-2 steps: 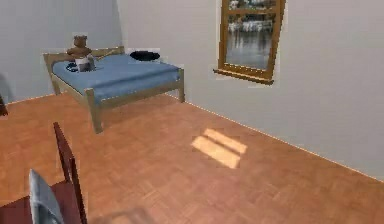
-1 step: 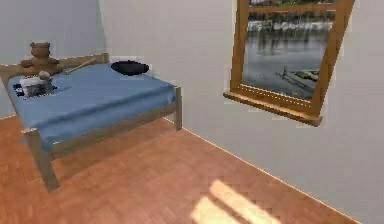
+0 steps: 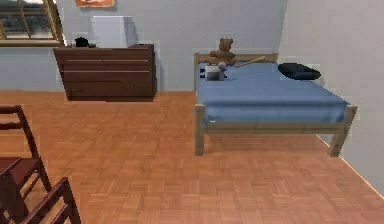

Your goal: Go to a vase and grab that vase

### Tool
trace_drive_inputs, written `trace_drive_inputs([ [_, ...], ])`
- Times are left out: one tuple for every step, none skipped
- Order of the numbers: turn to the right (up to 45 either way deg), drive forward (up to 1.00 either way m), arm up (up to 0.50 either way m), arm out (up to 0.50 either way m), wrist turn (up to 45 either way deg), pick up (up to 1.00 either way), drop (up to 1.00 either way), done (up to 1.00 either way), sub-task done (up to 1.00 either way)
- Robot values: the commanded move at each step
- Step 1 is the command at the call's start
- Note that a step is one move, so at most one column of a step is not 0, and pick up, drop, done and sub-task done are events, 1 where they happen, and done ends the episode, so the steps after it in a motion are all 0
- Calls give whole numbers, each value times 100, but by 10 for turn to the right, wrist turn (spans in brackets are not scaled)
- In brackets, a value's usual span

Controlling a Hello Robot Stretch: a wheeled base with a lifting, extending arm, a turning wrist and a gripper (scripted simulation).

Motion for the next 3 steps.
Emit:
trace_drive_inputs([
  [0,80,0,0,0,0,0,0,0],
  [-420,0,0,0,0,0,0,0,0],
  [0,100,0,0,0,0,0,0,0],
])
